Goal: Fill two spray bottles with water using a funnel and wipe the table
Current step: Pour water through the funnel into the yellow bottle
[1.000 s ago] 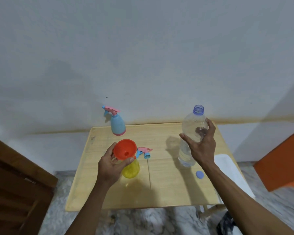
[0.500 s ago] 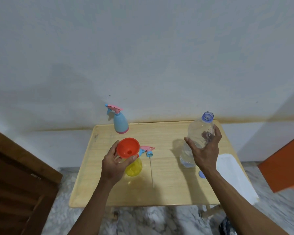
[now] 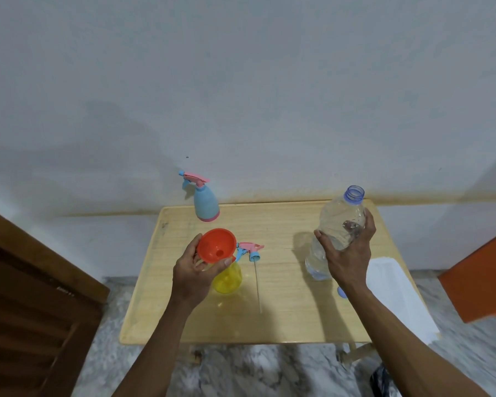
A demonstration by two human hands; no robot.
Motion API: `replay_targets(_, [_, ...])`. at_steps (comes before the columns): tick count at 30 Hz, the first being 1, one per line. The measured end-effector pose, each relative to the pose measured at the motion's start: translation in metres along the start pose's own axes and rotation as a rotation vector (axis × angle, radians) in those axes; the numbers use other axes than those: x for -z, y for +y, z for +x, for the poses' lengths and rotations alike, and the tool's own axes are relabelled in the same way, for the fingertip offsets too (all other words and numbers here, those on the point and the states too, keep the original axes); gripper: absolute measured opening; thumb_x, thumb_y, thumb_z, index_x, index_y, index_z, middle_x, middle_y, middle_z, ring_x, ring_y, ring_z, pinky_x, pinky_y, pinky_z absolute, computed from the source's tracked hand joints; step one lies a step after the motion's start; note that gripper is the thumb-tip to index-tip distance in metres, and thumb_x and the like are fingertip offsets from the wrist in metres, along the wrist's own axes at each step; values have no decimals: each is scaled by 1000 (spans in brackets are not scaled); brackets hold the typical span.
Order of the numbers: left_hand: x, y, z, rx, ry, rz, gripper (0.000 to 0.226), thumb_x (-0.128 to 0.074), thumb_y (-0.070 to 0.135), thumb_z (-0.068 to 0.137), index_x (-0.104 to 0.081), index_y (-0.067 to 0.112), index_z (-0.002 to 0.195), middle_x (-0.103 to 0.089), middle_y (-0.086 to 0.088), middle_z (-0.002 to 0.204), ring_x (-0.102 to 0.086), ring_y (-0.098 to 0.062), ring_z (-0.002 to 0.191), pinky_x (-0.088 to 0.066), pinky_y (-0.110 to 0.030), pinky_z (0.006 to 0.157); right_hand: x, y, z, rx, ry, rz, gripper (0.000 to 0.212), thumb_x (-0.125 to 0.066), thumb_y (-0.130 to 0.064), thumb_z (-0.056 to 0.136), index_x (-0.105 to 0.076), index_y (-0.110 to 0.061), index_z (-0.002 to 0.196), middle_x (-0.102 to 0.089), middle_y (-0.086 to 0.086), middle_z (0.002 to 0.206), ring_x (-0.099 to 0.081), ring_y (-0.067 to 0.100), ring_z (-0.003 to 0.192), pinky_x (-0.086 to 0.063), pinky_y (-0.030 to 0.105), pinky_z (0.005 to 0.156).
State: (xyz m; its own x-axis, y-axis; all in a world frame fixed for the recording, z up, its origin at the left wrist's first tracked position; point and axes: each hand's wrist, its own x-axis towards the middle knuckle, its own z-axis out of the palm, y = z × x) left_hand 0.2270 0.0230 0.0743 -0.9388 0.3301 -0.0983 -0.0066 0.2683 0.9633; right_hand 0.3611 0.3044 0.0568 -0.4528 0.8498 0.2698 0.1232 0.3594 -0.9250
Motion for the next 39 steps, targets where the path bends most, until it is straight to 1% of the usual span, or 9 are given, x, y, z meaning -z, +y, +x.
replay_targets(8, [-1,19,-4,-25,96,-141,90,-91,22,70,-44,19,146,-58,-1,133,-58,-19,124,-51,-19,86,2,0,0,-1,-2,2,106,-91,-30,73,-22,-29,153,-43,-2,150,-54,20,124,-48,38,98])
replay_targets(14, [-24,81,-7,-146,137,-324,73,-80,4,79,-47,22,142,-62,9,120,-70,-11,103,-56,-17,70,4,4,3,-1,-19,36,106,-91,-27,72,-24,-24,154,-30,-44,137,-51,13,123,-45,33,97])
replay_targets(17, [-57,97,-2,-147,60,-313,80,-83,2,76,-43,22,142,-56,4,125,-67,-14,105,-57,-18,66,5,3,4,-19,-25,50,106,-92,-26,72,-25,-24,154,-33,-40,137,-49,7,122,-43,28,96])
replay_targets(22, [-120,54,9,-112,-7,263,78,-94,42,56,-59,21,122,-65,-1,113,-67,-18,92,-59,-37,80,10,4,5,-10,-46,83,104,-92,-21,71,-28,-19,152,-36,-20,144,-45,-10,119,-36,1,90])
replay_targets(25, [-154,18,6,-60,-119,551,80,-91,44,56,-61,21,126,-63,-4,118,-62,-24,106,-52,-34,88,12,8,7,-22,-70,88,104,-93,-23,70,-28,-22,152,-38,-26,139,-41,-24,117,-34,-4,89])
replay_targets(27, [-173,0,3,-62,-196,758,75,-87,44,62,-59,22,127,-60,-5,120,-59,-25,110,-50,-34,89,15,9,7,-37,-86,94,104,-92,-26,71,-27,-28,152,-38,-31,139,-43,-17,122,-35,-4,90])
replay_targets(29, [-187,-15,3,-49,-254,929,74,-80,47,69,-52,24,134,-56,-4,125,-52,-24,116,-48,-34,94,17,9,8,-61,-105,109,102,-91,-26,73,-27,-29,153,-40,-22,142,-45,-1,128,-35,-5,89])
replay_targets(34, [-204,-39,10,44,-286,958,81,-82,50,71,-49,24,139,-51,-2,134,-44,-22,126,-45,-33,100,20,7,11,-82,-156,99,99,-90,-26,76,-28,-23,153,-45,-4,149,-46,12,131,-35,-7,85])
replay_targets(39, [-208,-51,9,41,-272,905,79,-84,46,71,-51,21,139,-49,-2,139,-43,-21,129,-43,-32,105,21,9,11,-64,-149,62,99,-89,-28,76,-28,-20,153,-46,1,151,-49,18,134,-41,6,92])
